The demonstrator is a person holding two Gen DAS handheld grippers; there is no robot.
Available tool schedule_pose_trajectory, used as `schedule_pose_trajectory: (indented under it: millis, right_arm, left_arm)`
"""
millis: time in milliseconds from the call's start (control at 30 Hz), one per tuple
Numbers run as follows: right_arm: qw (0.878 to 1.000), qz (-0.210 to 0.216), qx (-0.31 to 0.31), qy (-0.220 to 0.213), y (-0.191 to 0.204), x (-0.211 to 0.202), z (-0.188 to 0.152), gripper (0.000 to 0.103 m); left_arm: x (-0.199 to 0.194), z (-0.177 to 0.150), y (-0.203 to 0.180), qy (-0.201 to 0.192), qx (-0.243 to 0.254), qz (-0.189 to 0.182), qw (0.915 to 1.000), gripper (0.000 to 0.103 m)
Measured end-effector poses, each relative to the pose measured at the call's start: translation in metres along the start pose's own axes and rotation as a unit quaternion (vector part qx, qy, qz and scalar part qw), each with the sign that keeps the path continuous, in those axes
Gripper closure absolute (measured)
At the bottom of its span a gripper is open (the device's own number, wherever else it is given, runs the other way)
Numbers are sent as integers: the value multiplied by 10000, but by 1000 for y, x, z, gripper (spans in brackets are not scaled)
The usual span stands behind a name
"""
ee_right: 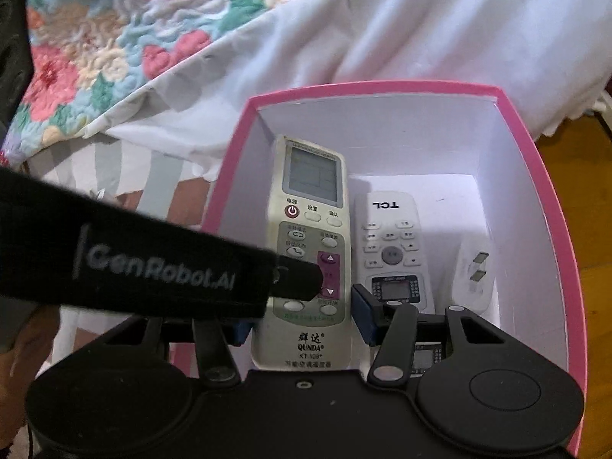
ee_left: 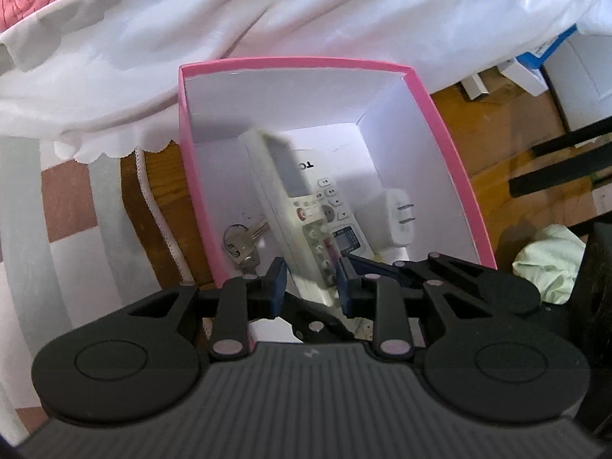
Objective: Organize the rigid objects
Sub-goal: 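Lower the remote into the pink box and open the left gripper, then move the right gripper down to the small white charger plug on the rug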
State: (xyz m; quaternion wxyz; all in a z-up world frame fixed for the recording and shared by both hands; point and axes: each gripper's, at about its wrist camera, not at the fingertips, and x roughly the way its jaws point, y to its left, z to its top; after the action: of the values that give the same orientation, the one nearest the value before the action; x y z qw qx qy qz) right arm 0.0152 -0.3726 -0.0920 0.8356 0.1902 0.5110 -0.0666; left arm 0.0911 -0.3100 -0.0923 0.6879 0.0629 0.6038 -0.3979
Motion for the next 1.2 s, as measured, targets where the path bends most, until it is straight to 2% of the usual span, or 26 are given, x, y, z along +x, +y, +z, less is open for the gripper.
schedule_pose_trajectory:
  millis: [133, 200, 300, 367, 433, 733, 867, 1033, 1200]
  right_arm:
    - [9999, -44, 110, -104, -3, -3, -2, 45]
    - [9998, -28, 21, -191, 4, -12, -5, 39]
    - [9987, -231, -314, -315, 21, -30, -11, 39]
    - [9974, -354, -482, -390, 31, -43, -16, 39]
    - [9967, -457, -532, -416, 37, -55, -21, 39]
    - [9929, -646, -808, -587, 70, -108, -33, 39]
    - [9905, -575, -1073, -643, 90, -126, -37, 39]
    - [9866, -350, -1449, -661, 122, -139, -37, 39]
    - [9782, -299, -1937, -690, 152, -134, -37, 39]
  left_arm:
    - [-12, -5, 1, -161, -92, -54, 9998, 68]
    - [-21, -9, 3, -170, -113, -97, 9997, 62]
    - [-36, -15, 6, -121, -122, -76, 9998, 62]
    - [-47, -20, 9, -109, -113, -189, 9997, 60]
    - [-59, -26, 9, -101, -88, -153, 9998, 56]
    - [-127, -56, 16, -428, 187, -42, 9989, 51]
    - [-156, -68, 23, -620, 300, 23, 9976, 44]
    - [-190, -84, 37, -824, 396, 131, 9957, 42]
    - [-205, -94, 69, -1033, 99, 280, 9942, 42]
